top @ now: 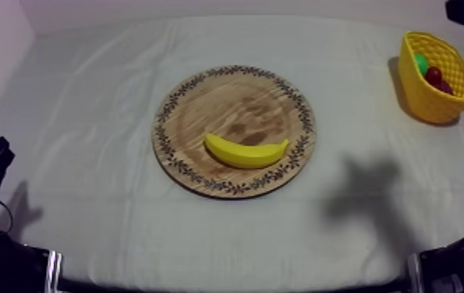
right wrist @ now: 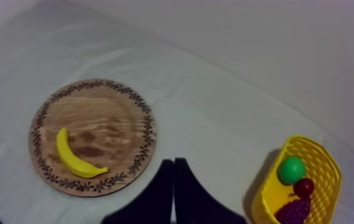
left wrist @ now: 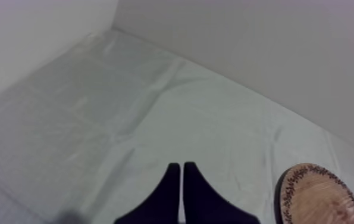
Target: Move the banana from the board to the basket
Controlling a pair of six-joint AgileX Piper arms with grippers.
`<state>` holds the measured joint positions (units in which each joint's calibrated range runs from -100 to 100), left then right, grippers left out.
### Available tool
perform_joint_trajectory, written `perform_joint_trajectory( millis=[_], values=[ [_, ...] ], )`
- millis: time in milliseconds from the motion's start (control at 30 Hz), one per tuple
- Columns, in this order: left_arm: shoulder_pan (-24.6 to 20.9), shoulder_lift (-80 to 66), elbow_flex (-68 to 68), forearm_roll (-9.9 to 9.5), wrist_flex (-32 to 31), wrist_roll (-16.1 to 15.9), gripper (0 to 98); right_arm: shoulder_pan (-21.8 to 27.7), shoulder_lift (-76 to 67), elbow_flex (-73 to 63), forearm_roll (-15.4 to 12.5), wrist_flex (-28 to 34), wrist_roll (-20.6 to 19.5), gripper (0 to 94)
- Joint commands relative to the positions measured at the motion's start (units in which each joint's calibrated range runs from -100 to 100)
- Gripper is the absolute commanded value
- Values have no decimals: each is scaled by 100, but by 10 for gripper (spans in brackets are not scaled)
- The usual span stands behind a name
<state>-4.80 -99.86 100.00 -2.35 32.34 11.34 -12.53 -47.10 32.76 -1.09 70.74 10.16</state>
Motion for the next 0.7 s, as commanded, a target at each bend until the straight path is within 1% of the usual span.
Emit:
perform_joint_trajectory(
  millis=[0,67,200,467,667],
  values=[
    [-1,4,0,-2,0,1,1,-81,792,-1029,-156,623,237,4],
    [-1,4,0,-2,0,1,1,-168,1157,-1253,-272,835,393,4],
    [-1,4,0,-2,0,1,1,-380,1837,-1524,-407,918,618,4],
    [-1,4,0,-2,0,1,1,-844,2939,-1794,-431,803,859,6],
    [-1,4,0,-2,0,1,1,-984,3581,-1856,-485,787,934,60]
  ],
)
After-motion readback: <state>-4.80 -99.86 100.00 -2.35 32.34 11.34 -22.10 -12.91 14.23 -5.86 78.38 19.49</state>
